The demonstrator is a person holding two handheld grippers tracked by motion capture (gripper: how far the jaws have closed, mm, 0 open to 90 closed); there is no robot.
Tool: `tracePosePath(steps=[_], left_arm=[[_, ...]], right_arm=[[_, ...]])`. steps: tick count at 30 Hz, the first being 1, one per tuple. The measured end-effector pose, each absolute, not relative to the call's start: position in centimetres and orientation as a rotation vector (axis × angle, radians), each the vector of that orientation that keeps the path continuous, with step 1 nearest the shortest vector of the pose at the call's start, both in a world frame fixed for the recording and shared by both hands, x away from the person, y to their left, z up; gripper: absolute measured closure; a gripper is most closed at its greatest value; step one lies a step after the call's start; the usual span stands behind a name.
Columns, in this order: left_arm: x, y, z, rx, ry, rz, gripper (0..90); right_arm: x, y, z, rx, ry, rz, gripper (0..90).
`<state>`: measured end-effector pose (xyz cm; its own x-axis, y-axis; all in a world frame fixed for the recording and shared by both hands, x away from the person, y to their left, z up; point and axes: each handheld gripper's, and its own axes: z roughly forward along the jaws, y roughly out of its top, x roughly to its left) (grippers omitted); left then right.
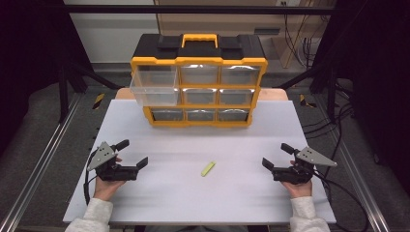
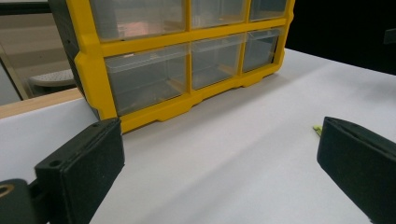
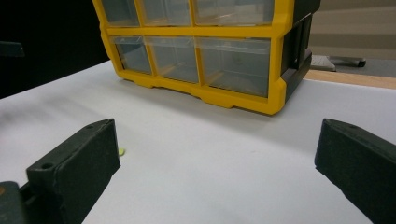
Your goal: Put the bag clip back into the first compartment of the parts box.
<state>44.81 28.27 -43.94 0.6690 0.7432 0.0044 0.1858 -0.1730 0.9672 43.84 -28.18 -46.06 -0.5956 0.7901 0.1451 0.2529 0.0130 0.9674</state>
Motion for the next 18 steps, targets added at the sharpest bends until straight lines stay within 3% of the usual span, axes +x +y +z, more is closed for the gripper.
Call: tracePosePath(steps=[18], left_arm=[[44.78,27.37,-43.49,1.736,0.744,0.582,0.4]], right_arm=[[43.97,-28.05,-46.15,1.056,1.871,1.612,0.4]])
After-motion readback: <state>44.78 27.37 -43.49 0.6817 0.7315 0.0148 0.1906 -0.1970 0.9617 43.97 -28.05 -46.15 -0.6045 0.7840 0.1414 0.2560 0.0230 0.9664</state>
